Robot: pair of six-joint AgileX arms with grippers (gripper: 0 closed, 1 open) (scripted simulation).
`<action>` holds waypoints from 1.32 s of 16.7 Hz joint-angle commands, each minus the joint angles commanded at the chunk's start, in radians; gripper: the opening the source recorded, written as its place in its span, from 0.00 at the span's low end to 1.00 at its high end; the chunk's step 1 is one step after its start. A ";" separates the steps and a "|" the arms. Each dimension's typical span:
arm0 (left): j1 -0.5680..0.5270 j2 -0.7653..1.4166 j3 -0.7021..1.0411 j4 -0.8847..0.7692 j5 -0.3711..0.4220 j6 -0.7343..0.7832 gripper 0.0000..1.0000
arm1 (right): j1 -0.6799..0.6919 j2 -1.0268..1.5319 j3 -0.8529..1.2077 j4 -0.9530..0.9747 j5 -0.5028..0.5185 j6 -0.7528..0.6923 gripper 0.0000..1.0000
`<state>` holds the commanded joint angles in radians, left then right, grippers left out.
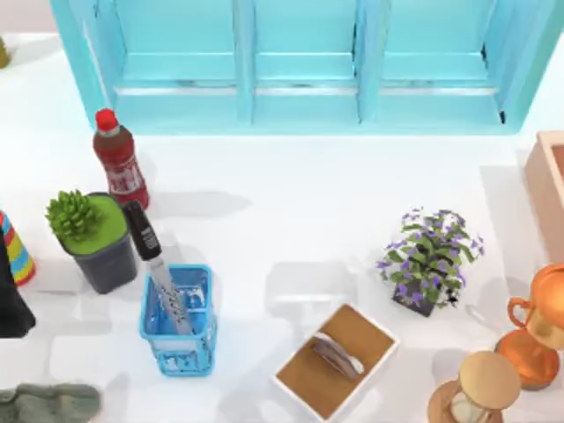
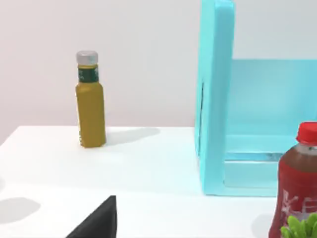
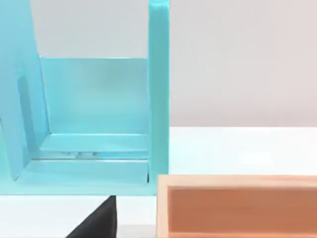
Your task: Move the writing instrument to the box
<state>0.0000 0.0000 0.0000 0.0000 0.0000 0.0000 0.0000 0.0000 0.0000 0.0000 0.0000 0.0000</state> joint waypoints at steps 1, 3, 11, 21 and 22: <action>0.000 0.000 0.000 0.000 0.000 0.000 1.00 | 0.000 0.000 0.000 0.000 0.000 0.000 1.00; 0.000 0.000 0.000 0.000 0.000 0.000 1.00 | 0.009 0.012 0.008 0.002 0.003 0.001 1.00; 0.000 0.000 0.000 0.000 0.000 0.000 1.00 | 0.304 0.474 0.251 0.067 0.073 0.051 1.00; 0.000 0.000 0.000 0.000 0.000 0.000 1.00 | 0.895 1.450 0.704 0.215 0.092 0.227 1.00; 0.000 0.000 0.000 0.000 0.000 0.000 1.00 | 0.938 1.511 0.738 0.227 0.090 0.245 1.00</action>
<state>0.0000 0.0000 0.0000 0.0000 0.0000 0.0000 0.9378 1.5113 0.7381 0.2274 0.0900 0.2453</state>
